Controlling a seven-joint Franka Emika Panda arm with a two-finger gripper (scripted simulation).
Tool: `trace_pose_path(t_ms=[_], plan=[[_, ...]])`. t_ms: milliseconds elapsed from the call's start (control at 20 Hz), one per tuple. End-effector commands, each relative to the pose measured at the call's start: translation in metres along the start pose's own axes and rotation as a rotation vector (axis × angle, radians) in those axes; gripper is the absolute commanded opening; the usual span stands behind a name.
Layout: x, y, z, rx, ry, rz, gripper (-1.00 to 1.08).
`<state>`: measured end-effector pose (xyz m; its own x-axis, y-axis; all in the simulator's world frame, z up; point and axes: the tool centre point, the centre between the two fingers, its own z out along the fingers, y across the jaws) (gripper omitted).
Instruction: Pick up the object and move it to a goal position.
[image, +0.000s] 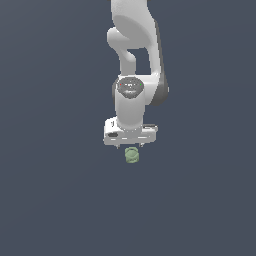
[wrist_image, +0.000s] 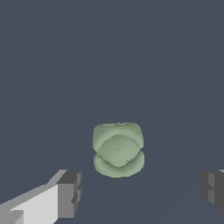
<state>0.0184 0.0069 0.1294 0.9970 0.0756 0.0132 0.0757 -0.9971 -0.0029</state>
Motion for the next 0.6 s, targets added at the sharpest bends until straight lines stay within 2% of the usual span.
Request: trace_pose_path(t_ms=[0, 250, 550], plan=[[0.000, -0.005, 0.017, -0.002, -0.005, -0.026, 1.00], [-0.001, -0.011, 0.037, -0.002, -0.012, -0.055, 1.00], [-0.002, -0.011, 0.040, -0.002, -0.014, -0.056, 1.00]])
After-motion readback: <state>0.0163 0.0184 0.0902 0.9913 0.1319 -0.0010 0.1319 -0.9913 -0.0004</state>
